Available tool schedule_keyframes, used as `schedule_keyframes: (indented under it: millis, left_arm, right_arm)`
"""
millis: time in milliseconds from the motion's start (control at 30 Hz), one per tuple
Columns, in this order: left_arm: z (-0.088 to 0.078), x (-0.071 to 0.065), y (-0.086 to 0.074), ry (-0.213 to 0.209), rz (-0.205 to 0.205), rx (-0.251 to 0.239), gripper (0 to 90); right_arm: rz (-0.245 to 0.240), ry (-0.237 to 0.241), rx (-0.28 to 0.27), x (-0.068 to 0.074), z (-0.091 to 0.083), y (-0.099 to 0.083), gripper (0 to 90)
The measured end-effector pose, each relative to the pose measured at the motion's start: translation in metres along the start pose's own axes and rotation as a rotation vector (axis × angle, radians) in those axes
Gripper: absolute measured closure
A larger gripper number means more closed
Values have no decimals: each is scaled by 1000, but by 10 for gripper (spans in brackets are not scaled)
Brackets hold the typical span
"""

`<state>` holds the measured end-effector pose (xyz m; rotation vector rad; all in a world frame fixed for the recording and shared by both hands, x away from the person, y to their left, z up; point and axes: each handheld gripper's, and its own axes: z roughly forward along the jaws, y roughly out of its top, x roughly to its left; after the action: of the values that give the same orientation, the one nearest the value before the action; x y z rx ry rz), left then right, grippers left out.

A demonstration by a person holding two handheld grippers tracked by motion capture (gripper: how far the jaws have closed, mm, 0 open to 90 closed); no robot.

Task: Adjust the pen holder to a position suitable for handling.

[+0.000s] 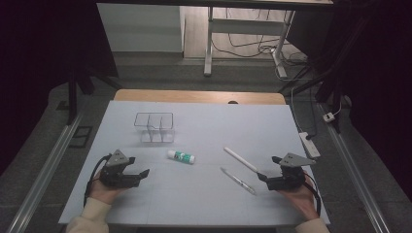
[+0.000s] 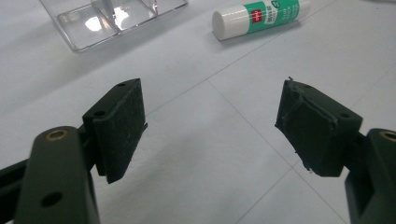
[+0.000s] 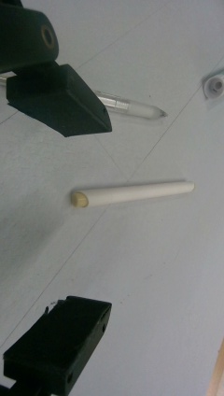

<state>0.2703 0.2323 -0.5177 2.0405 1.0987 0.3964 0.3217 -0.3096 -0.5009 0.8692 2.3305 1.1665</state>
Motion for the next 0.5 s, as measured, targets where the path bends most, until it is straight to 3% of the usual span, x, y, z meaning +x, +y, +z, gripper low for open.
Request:
schedule_keyframes:
  millis: [500]
  left_arm:
    - [1, 2, 1, -6, 8, 3, 249]
  right_arm:
    - [29, 30, -1, 0, 4, -2, 132]
